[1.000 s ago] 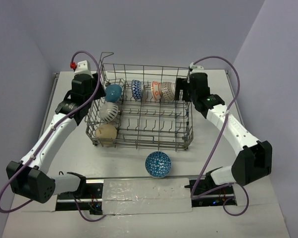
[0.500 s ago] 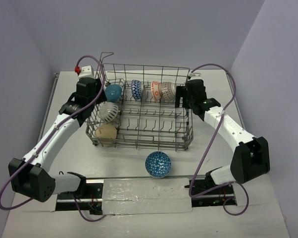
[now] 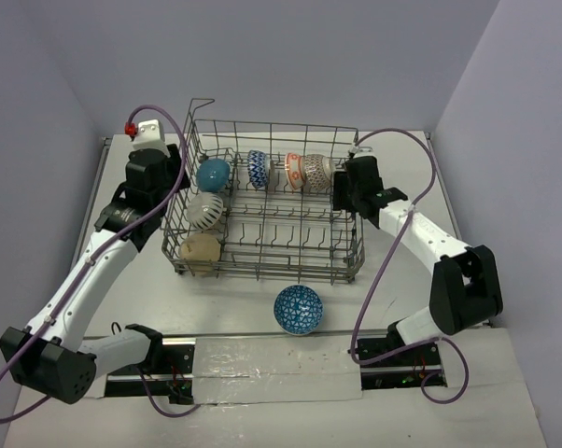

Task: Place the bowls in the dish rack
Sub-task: Move the dish rack to the center of the board.

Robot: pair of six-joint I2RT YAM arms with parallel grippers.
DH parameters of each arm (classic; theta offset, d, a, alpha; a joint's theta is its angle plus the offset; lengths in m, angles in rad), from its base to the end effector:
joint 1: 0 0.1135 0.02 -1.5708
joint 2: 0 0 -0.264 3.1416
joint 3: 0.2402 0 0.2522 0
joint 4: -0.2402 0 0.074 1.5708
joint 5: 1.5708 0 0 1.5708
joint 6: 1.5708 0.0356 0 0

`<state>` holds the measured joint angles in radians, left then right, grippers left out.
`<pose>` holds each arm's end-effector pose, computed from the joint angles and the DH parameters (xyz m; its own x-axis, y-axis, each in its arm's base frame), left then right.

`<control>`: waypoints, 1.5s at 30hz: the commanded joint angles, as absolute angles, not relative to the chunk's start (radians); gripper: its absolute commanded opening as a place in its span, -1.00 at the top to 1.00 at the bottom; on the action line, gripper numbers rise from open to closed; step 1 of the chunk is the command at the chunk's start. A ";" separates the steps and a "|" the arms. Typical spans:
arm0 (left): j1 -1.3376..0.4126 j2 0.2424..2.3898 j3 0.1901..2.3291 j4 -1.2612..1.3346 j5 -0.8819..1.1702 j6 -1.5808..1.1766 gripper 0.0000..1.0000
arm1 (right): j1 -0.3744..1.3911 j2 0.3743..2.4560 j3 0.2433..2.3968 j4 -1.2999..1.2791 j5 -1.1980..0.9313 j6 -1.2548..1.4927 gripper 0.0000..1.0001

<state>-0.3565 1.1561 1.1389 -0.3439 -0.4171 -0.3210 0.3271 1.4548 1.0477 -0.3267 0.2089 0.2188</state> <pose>0.2480 -0.0770 0.3733 -0.3028 -0.1950 -0.9329 -0.1387 0.9774 -0.1593 0.3044 0.0955 0.2609 -0.6556 0.0018 -0.7551 -0.0268 0.9993 0.0256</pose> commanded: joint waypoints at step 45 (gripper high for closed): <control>-0.357 1.141 1.088 -0.307 -0.518 -0.265 -0.21 | 0.252 1.585 1.335 -0.368 0.221 0.153 -0.20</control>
<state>-0.3634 1.1580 1.0985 -0.3401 -0.5354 -0.2741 0.2569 1.6531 1.2736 -0.3855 0.1959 0.1505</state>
